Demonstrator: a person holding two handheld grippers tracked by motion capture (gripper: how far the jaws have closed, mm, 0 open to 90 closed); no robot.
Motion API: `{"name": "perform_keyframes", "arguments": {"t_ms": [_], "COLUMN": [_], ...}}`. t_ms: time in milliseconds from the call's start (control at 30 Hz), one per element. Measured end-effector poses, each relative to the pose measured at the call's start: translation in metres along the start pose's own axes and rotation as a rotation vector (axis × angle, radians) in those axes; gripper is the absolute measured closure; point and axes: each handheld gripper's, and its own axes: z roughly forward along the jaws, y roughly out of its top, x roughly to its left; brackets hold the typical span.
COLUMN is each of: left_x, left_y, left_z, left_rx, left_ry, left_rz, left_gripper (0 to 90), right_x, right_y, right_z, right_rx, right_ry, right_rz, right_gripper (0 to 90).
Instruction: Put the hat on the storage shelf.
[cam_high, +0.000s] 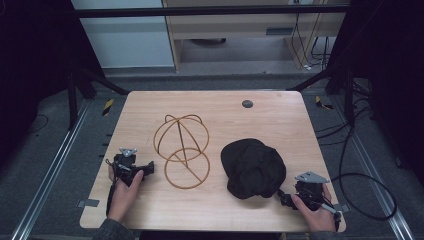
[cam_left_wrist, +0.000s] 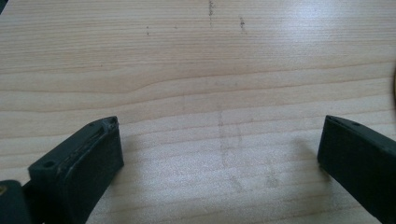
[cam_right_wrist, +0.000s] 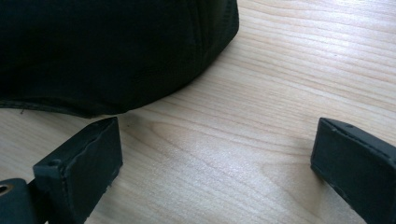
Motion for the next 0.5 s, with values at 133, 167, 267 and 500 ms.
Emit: {"name": "perform_keyframes", "arguments": {"t_ms": [133,167,267,500], "left_x": [0.0,0.0,0.0,0.0], "left_y": [0.0,0.0,0.0,-0.001], "left_z": [0.0,0.0,0.0,-0.001], "left_rx": [0.0,0.0,-0.001,0.0], "left_ry": [-0.001,-0.001,-0.002,-0.003], "left_rz": [0.001,0.001,0.0,0.003], "left_gripper": [0.0,0.0,0.0,0.0], "right_x": [0.0,0.0,0.003,0.015], "right_y": [0.001,0.001,0.003,0.021], "right_z": [-0.001,-0.001,-0.005,-0.039], "right_rx": [0.009,0.009,0.034,0.082], "right_ry": [0.012,0.012,0.04,0.074], "right_rz": [-0.008,-0.008,-0.024,-0.062], "right_gripper": [4.8,4.8,10.1,10.3]}}
